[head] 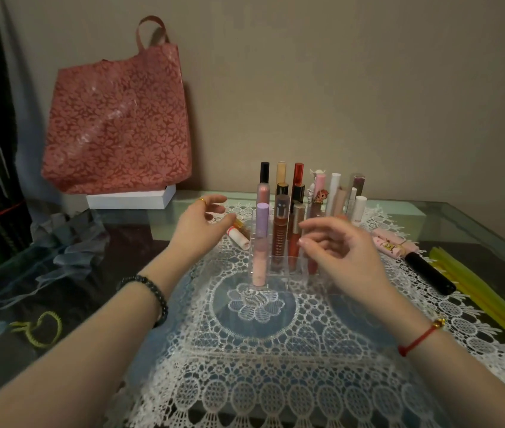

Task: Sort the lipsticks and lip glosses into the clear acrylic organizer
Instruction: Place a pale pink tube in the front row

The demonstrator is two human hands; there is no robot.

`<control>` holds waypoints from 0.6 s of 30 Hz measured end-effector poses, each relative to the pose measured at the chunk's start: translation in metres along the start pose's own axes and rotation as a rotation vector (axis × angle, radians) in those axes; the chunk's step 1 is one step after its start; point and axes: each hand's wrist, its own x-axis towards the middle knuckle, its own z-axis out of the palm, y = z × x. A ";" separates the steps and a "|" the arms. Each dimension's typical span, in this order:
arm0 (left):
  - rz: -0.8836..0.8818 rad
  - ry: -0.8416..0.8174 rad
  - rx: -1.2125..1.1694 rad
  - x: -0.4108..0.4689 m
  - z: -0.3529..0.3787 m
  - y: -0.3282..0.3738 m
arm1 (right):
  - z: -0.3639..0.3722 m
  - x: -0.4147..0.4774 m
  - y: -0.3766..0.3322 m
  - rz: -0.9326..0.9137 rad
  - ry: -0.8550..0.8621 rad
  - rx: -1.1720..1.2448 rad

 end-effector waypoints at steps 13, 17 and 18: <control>-0.087 -0.494 0.235 0.046 0.030 -0.025 | -0.003 -0.008 0.002 0.036 -0.038 0.072; -0.135 -0.606 0.232 0.051 0.029 -0.030 | -0.002 -0.008 0.006 0.012 -0.054 0.024; -0.136 -0.621 0.234 0.052 0.028 -0.030 | -0.001 -0.009 0.007 0.004 -0.052 0.017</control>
